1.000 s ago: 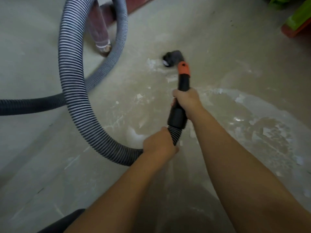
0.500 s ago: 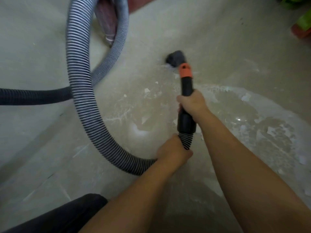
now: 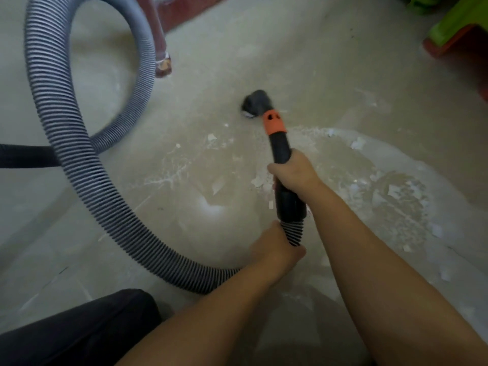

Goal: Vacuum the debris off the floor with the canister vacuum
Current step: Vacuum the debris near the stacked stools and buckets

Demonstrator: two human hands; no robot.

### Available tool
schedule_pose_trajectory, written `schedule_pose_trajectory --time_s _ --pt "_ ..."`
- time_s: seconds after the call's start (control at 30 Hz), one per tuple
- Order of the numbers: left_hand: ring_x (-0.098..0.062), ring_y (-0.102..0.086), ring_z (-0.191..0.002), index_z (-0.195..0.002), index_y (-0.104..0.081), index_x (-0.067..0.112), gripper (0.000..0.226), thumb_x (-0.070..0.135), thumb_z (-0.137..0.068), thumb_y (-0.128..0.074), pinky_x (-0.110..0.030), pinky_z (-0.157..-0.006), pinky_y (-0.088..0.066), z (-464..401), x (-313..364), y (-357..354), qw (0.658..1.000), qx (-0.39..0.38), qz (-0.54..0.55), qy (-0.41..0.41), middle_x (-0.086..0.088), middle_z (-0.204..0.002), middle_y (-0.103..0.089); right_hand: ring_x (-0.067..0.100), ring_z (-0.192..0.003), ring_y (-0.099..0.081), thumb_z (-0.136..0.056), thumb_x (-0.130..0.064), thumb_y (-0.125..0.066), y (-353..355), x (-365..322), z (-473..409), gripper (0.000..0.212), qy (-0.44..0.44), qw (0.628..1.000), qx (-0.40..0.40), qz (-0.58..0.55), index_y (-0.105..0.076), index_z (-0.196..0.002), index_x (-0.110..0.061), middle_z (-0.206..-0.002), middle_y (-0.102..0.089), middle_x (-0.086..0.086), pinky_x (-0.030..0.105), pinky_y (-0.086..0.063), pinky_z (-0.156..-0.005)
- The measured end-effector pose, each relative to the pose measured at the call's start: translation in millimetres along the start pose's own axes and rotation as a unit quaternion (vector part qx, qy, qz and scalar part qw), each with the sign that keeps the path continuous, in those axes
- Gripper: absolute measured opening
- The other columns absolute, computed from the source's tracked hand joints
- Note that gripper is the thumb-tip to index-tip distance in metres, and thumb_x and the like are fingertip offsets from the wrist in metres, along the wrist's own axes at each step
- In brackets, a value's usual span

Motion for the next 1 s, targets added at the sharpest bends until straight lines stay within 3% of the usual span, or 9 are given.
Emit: schedule_pose_trajectory --time_s 0.07,0.13,0.3,0.37,0.53,0.63,0.7,0.87,1.0 --pt "-0.02 -0.057 -0.079 -0.114 -0.045 0.017 0.04 0.027 -0.079 -0.063 -0.031 -0.066 -0.047 9.5 -2.8 -14.5 1.0 0.01 0.028 0.008 -0.001 -0.094 -0.056 0.027 -0.056 -0.063 -0.08 -0.008 -0.064 -8.7 1.6 10.6 0.027 0.014 0.996 -0.079 0.028 -0.049 -0.103 -0.009 -0.077 -0.062 0.013 0.033 -0.054 -0.055" --pt "-0.019 -0.054 -0.081 -0.121 -0.046 0.015 0.047 0.026 -0.079 -0.065 -0.031 -0.069 -0.046 16.0 0.2 -28.6 0.998 0.006 0.053 0.013 -0.001 -0.098 -0.055 0.027 -0.058 -0.065 -0.081 -0.01 -0.064 -2.2 12.5 16.1 0.028 0.014 0.995 -0.082 0.051 -0.05 -0.105 -0.009 -0.077 -0.064 0.013 0.036 -0.055 -0.061" --pt "-0.014 -0.05 -0.065 -0.102 -0.041 0.021 0.032 0.027 -0.081 -0.064 -0.026 -0.051 -0.036 14.2 16.4 -30.4 0.998 -0.048 -0.023 -0.034 0.005 -0.078 -0.048 0.025 -0.059 -0.063 -0.082 -0.013 -0.065 45.5 48.0 17.2 0.038 -0.075 0.988 0.12 -0.058 -0.051 -0.116 -0.004 -0.084 -0.063 0.015 0.034 -0.055 -0.058" --pt "-0.018 -0.055 -0.073 -0.108 -0.046 0.019 0.034 0.028 -0.081 -0.065 -0.026 -0.056 -0.041 12.0 15.8 -26.6 0.996 -0.052 -0.044 -0.049 0.002 -0.084 -0.053 0.021 -0.055 -0.06 -0.083 -0.011 -0.064 50.1 49.9 19.4 0.037 -0.089 0.982 0.134 -0.097 -0.049 -0.116 -0.004 -0.079 -0.06 0.012 0.029 -0.052 -0.051" --pt "-0.021 -0.061 -0.091 -0.123 -0.048 0.02 0.048 0.034 -0.08 -0.064 -0.029 -0.07 -0.047 13.0 -5.9 -36.6 1.0 0.001 0.008 -0.02 -0.001 -0.109 -0.061 0.028 -0.062 -0.065 -0.079 -0.011 -0.065 6.6 22.5 20.7 0.025 0.025 0.999 -0.028 0.025 -0.052 -0.1 -0.009 -0.081 -0.065 0.015 0.031 -0.052 -0.056" --pt "-0.021 -0.054 -0.115 -0.137 -0.043 0.021 0.049 0.029 -0.09 -0.057 -0.023 -0.079 -0.037 21.3 -9.9 -45.9 0.992 0.04 0.102 -0.063 -0.003 -0.133 -0.054 0.026 -0.061 -0.062 -0.081 -0.011 -0.064 -21.3 10.2 31.2 0.026 0.085 0.976 -0.173 0.105 -0.05 -0.102 -0.013 -0.072 -0.062 0.007 0.037 -0.055 -0.063" --pt "-0.022 -0.05 -0.121 -0.14 -0.039 0.021 0.051 0.026 -0.092 -0.055 -0.022 -0.085 -0.037 25.9 -9.0 -50.6 0.988 0.044 0.128 -0.074 -0.003 -0.137 -0.05 0.022 -0.056 -0.061 -0.082 -0.01 -0.064 -23.7 12.9 33.9 0.024 0.094 0.968 -0.2 0.116 -0.05 -0.101 -0.013 -0.068 -0.061 0.005 0.032 -0.053 -0.058" --pt "-0.023 -0.057 -0.085 -0.112 -0.046 0.016 0.032 0.023 -0.085 -0.062 -0.029 -0.068 -0.043 28.1 -11.8 -27.6 0.998 0.032 0.045 0.003 0.0 -0.09 -0.052 0.022 -0.053 -0.061 -0.08 -0.01 -0.065 -1.3 33.9 18.3 0.025 0.013 1.0 -0.004 -0.025 -0.054 -0.102 -0.005 -0.068 -0.061 0.009 0.037 -0.055 -0.061" --pt "-0.024 -0.061 -0.087 -0.113 -0.046 0.016 0.035 0.027 -0.084 -0.064 -0.034 -0.072 -0.052 33.5 -33.3 -8.7 0.998 0.066 -0.011 0.0 -0.004 -0.096 -0.058 0.016 -0.044 -0.06 -0.08 -0.006 -0.063 -23.9 20.5 28.4 0.026 0.01 0.997 -0.05 -0.05 -0.052 -0.103 -0.003 -0.065 -0.061 0.01 0.027 -0.05 -0.05"
Point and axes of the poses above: each hand's wrist, its own z-axis away from the middle knuckle, its own y-axis out of the back of the hand, x = y × z, the point moved 1 cm from there along -z, towards the middle knuckle
